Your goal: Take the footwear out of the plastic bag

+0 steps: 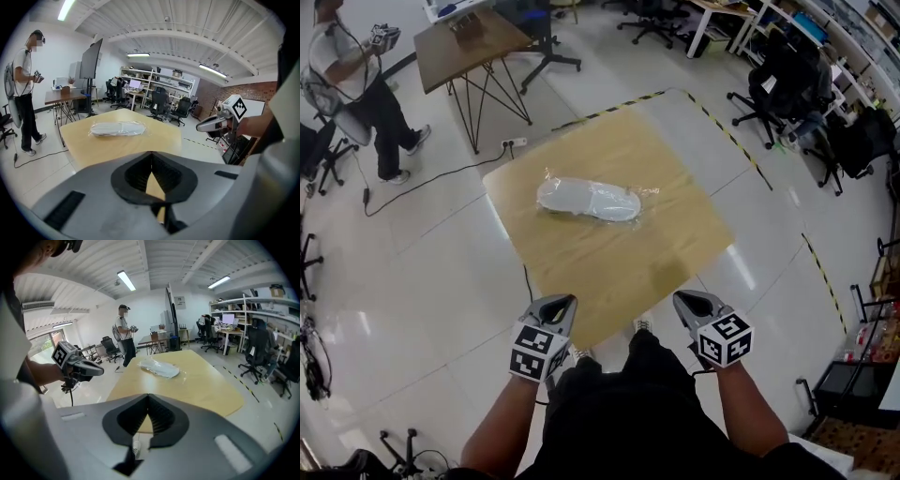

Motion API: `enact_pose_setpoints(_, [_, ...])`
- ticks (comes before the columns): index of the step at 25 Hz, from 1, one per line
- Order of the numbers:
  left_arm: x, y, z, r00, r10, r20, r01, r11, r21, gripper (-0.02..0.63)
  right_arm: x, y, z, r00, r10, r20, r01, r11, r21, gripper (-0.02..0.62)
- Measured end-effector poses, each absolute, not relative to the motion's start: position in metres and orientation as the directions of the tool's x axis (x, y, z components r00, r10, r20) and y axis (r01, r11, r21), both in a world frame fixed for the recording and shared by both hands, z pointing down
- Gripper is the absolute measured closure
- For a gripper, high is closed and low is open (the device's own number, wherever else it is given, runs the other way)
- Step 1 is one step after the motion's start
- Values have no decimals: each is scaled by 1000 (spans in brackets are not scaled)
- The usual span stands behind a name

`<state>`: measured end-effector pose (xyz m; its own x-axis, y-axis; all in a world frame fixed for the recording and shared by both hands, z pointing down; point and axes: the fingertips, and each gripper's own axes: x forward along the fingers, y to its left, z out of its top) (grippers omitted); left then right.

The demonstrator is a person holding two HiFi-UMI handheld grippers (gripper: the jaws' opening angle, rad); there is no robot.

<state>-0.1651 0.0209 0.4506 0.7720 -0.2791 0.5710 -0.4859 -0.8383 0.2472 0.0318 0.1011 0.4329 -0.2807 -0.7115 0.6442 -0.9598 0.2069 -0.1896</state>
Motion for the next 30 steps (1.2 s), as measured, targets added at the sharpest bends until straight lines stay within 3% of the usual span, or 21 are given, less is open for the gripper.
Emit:
enact_pose_setpoints(5, [-136,-9,457,729,-306,613,-524,-825,212,598,65,65,457,-331,-684,650,-943,253,-214,592])
enact_pose_setpoints(9, [-106,-55,464,671,-353,652,-523,-848,80,597,75,28,478,-439,-641,630,-898,280,-340,592])
enact_pose_setpoints(11, [-89,-84,473,638,-363,679,-497,-868,4,539,80,7,486,-489,-619,614,-871,310,-381,592])
enact_pose_setpoints(17, [-36,-151,507,512,-346,786,-308,-928,-208,467,100,-35,529,-499,-529,687,-855,427,-293,592])
enact_pose_setpoints(20, [-2,-170,536,490,-275,827,-214,-958,-191,434,111,-64,543,-491,-507,708,-836,504,-218,591])
enact_pose_setpoints(24, [22,-163,571,473,-161,866,-122,-986,-116,434,107,-79,554,-524,-445,726,-757,635,-156,504])
enact_pose_setpoints(30, [22,-168,582,508,-205,837,-255,-964,-81,463,85,-94,577,-521,-382,764,-661,747,-77,479])
